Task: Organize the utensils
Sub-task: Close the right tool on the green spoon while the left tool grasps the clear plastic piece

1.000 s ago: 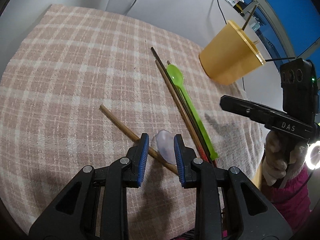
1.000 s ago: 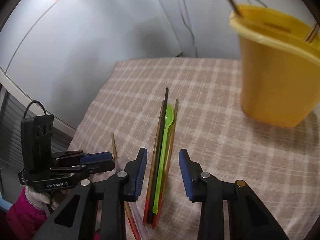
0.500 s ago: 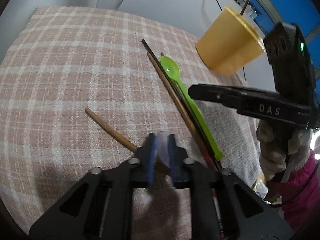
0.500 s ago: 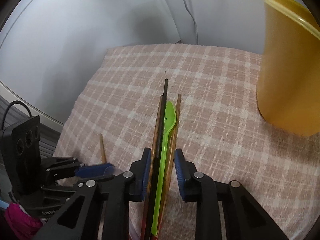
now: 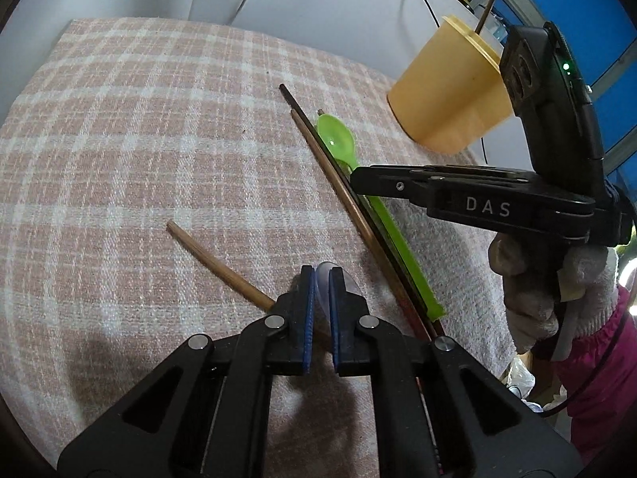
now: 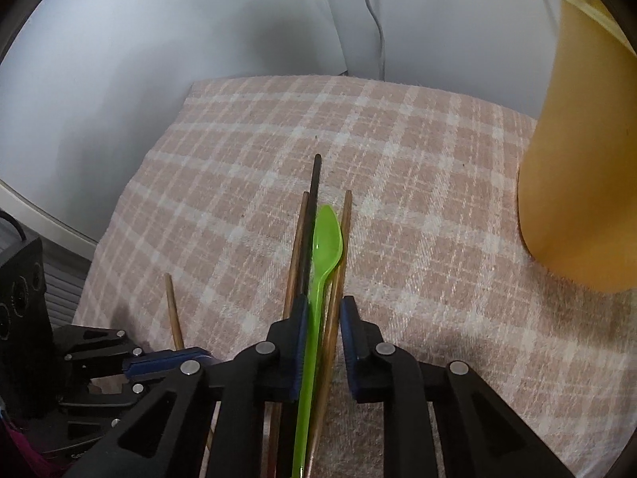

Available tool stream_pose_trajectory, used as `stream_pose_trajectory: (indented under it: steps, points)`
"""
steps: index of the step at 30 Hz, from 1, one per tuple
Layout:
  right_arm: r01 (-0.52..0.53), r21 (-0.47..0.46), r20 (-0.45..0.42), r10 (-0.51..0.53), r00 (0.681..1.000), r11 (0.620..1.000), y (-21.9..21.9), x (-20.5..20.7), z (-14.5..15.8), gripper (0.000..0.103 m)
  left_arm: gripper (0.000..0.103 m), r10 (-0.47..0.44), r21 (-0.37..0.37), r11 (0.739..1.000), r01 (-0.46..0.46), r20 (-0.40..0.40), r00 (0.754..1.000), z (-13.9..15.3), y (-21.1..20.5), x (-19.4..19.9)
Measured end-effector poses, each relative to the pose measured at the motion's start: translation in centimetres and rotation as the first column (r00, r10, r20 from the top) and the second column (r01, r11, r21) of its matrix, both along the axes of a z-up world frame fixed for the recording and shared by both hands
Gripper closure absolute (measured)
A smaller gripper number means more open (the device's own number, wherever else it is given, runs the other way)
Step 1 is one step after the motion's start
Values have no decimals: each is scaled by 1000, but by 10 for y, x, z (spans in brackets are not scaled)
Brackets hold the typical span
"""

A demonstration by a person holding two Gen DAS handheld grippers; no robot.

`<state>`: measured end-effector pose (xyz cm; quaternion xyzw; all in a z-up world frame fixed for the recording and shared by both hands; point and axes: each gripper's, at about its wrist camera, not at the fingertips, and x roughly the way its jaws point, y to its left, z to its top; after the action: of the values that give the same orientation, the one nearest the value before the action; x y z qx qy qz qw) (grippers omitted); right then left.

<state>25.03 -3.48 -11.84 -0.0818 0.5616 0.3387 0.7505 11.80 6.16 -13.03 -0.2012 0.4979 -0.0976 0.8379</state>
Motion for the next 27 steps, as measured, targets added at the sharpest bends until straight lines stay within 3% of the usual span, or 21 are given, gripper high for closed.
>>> stream_pose_trajectory:
  steps: [3, 10, 15, 20, 27]
  points:
    - [-1, 3, 9, 1, 1000, 1000, -1, 1, 3, 98, 98, 0, 3, 1000, 0, 2, 1000, 0, 0, -1]
    - [24, 33, -15, -24, 1000, 999, -17, 6, 5, 100, 99, 2, 2, 1000, -2, 8, 1000, -2, 2, -2]
    - [62, 116, -76, -54, 996, 991, -34, 13, 4, 100, 99, 11, -6, 1000, -11, 17, 1000, 0, 3, -1]
    - [122, 139, -117, -106, 987, 983, -54, 18, -4, 100, 99, 15, -10, 1000, -15, 19, 1000, 0, 10, 4]
    - [146, 176, -77, -134, 988, 974, -73, 10, 11, 100, 101, 32, -25, 999, -31, 56, 998, 13, 17, 12]
